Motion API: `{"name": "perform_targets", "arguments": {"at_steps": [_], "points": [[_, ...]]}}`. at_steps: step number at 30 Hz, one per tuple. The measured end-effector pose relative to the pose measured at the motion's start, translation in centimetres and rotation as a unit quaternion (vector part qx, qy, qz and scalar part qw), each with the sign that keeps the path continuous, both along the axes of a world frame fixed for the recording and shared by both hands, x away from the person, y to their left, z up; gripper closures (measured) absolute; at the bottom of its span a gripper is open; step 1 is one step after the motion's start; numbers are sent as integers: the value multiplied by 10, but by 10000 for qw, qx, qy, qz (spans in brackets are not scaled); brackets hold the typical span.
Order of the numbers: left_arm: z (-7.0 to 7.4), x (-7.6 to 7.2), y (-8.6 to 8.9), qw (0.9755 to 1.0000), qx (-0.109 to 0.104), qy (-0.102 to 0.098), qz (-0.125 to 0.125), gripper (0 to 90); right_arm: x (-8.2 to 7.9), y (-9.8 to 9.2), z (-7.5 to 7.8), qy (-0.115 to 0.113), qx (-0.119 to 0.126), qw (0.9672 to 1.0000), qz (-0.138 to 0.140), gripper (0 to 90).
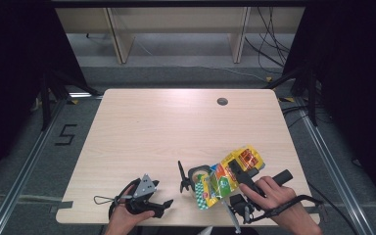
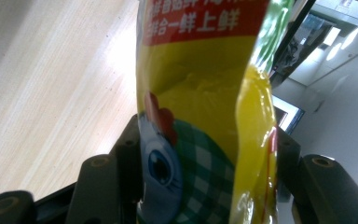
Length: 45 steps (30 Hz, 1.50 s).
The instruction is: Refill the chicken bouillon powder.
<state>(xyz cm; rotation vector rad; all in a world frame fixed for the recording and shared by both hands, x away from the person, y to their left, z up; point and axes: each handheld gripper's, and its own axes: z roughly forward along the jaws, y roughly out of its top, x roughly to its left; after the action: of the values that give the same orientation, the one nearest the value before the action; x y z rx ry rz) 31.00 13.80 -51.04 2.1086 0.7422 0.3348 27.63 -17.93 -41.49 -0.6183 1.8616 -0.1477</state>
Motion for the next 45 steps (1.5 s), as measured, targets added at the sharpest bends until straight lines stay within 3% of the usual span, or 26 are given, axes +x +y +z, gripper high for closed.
{"name": "perform_targets", "arguments": {"at_steps": [3, 4, 6, 7, 9, 14, 20, 21, 22, 25, 30, 33, 34, 35, 37, 39, 45], "points": [[-2, -2, -2, 9999, -90, 63, 109, 176, 1, 0, 0, 21, 8, 10000, 32, 465], [-1, -1, -1, 9999, -47, 55, 76, 176, -2, -2, -3, 9, 183, 9996, -233, 465], [-1, 0, -1, 10000, -62, -10, 22, 175, -1, -1, -3, 94, 148, 9997, -186, 465], [0, 0, 0, 10000, -18, 9, 27, 176, 1, 1, 0, 33, -20, 10000, 77, 465], [-1, -1, -1, 10000, -83, -2, 44, 176, 1, 0, 0, 29, 11, 10000, 24, 465], [0, 0, 1, 10000, 91, -21, -8, 176, 1, 0, 1, 18, 29, 10000, 66, 465], [0, -1, 0, 10000, 28, -3, 22, 176, 1, -1, 1, 47, 8, 10000, 27, 465], [-1, 0, -1, 10000, -37, -43, 26, 176, 3, 0, 2, 64, -59, 9998, 172, 465], [0, 0, 0, 10000, 16, -8, 9, 176, 1, -1, 2, 74, 41, 9999, 79, 465], [0, -1, 0, 10000, 71, 30, 43, 176, 2, 0, 1, 67, 7, 9999, 102, 465], [-1, -2, -1, 9999, -38, 78, 85, 176, 1, 0, 1, 78, 24, 9999, 127, 465], [-1, 0, 0, 10000, 67, 10, 56, 176, 1, -1, 1, 89, 30, 9999, 76, 465], [-1, -1, 0, 10000, 70, 6, 50, 176, 3, 0, 2, 76, -95, 9997, 191, 465], [-1, -2, -2, 9999, -76, 55, 84, 175, 2, 0, 2, 80, -47, 9999, 144, 465], [0, 0, 0, 10000, 34, 4, 15, 176, 0, -2, 1, 110, 97, 9999, 10, 465], [-1, -1, 0, 10000, 72, 5, 52, 176, 1, -2, 1, 98, 92, 9999, 68, 465], [-1, -1, -1, 10000, -26, 53, 59, 176, 0, -3, 2, 71, 31, 10000, 31, 465]]}}
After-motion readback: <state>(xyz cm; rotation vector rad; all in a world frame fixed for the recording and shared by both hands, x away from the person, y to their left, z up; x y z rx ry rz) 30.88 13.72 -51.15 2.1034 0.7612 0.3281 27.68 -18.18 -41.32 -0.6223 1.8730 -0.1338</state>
